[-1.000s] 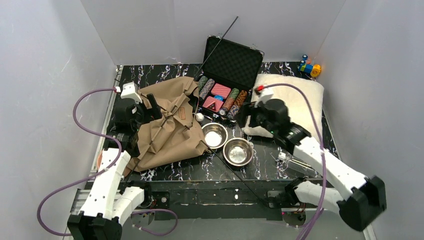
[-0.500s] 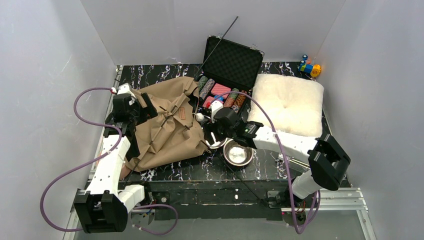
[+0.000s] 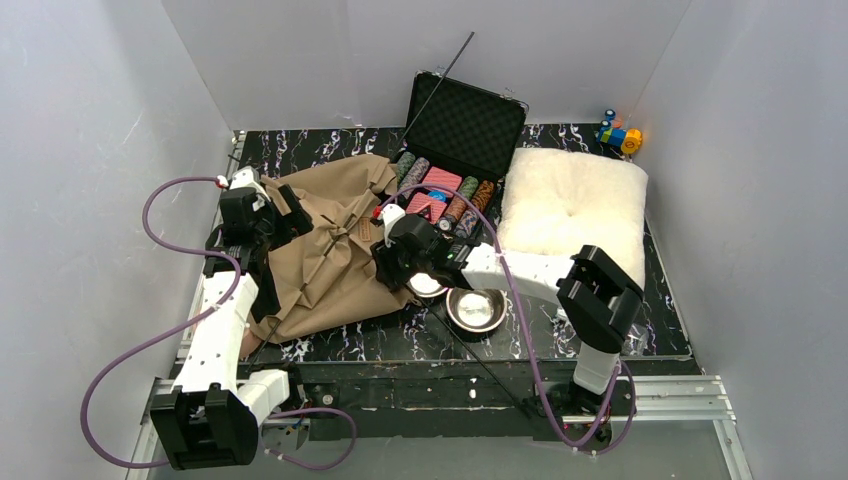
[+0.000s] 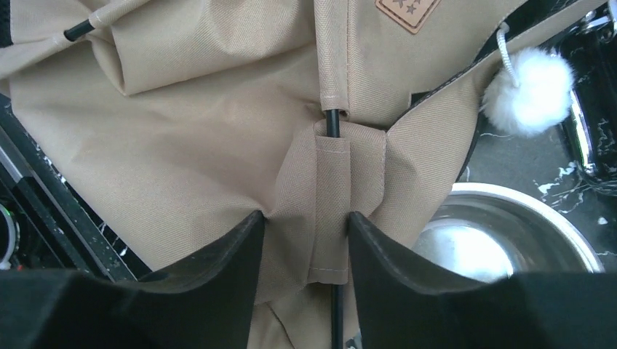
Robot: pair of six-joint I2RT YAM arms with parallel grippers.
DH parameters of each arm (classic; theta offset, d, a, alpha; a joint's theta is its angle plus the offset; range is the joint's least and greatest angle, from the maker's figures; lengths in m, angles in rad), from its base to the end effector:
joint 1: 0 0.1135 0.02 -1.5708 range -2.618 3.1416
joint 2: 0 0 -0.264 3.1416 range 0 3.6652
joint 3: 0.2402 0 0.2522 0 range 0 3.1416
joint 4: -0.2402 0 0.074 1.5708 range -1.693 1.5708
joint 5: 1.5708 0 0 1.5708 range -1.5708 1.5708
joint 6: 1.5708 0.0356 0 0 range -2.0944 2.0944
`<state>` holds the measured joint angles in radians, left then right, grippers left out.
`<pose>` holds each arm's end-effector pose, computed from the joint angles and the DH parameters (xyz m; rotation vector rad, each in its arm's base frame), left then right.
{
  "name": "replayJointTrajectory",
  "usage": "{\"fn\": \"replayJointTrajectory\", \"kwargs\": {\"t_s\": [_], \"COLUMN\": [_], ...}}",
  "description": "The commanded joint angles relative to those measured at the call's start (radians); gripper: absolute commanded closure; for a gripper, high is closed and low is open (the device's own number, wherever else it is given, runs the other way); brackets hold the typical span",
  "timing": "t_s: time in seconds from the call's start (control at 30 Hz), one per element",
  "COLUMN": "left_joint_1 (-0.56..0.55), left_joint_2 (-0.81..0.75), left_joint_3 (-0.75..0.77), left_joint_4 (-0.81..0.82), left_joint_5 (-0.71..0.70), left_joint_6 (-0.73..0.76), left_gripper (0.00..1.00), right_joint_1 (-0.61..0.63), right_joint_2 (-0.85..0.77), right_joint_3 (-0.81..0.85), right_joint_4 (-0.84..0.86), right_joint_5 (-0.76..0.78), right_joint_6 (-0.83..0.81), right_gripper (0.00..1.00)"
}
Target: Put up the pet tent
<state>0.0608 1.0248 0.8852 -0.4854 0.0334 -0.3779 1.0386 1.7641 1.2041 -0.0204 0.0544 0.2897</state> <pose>0.2224 0.0123 0.3003 -0.4611 2.1548 -0.2143 0.2055 0.3452 0.2332 -0.7875 2.0937 0.6967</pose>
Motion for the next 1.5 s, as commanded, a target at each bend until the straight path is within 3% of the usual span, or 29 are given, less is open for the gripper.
{"fn": "replayJointTrajectory", "kwargs": {"t_s": [0.0,0.1,0.23,0.37,0.53,0.77,1.03,1.17,1.47], "left_joint_1": [0.003,0.002,0.003,0.002,0.003,0.003,0.003,0.003,0.001], "left_joint_2": [-0.038,-0.044,-0.056,-0.070,-0.105,-0.153,-0.096,0.013,0.227], "left_joint_3": [0.020,0.021,0.020,0.016,0.008,-0.013,-0.002,0.015,0.113], "left_joint_4": [0.013,0.013,0.013,0.016,0.052,0.096,0.088,0.097,0.077], "left_joint_5": [-0.008,-0.013,-0.018,-0.035,0.014,0.039,0.076,0.157,0.156], "left_joint_6": [0.008,0.008,0.009,0.011,0.041,0.063,0.051,-0.010,-0.068], "left_gripper": [0.02,0.02,0.02,0.02,0.02,0.02,0.02,0.02,0.04], "right_joint_1": [0.009,0.018,0.042,0.068,0.130,0.254,0.389,0.432,0.526], "right_joint_2": [0.014,0.016,0.012,-0.038,-0.184,-0.331,-0.386,-0.355,-0.285], "right_joint_3": [0.062,0.080,0.097,0.061,-0.033,-0.101,-0.174,-0.175,-0.124], "right_joint_4": [0.022,-0.010,-0.041,-0.059,-0.113,-0.348,-0.495,-0.517,-0.692], "right_joint_5": [0.010,-0.017,0.005,0.083,0.357,0.696,0.781,0.777,0.766], "right_joint_6": [0.001,0.017,0.045,0.103,0.198,0.310,0.447,0.514,0.698], "right_gripper": [0.50,0.65,0.99,0.99,0.99,0.99,0.99,0.99,0.99]}}
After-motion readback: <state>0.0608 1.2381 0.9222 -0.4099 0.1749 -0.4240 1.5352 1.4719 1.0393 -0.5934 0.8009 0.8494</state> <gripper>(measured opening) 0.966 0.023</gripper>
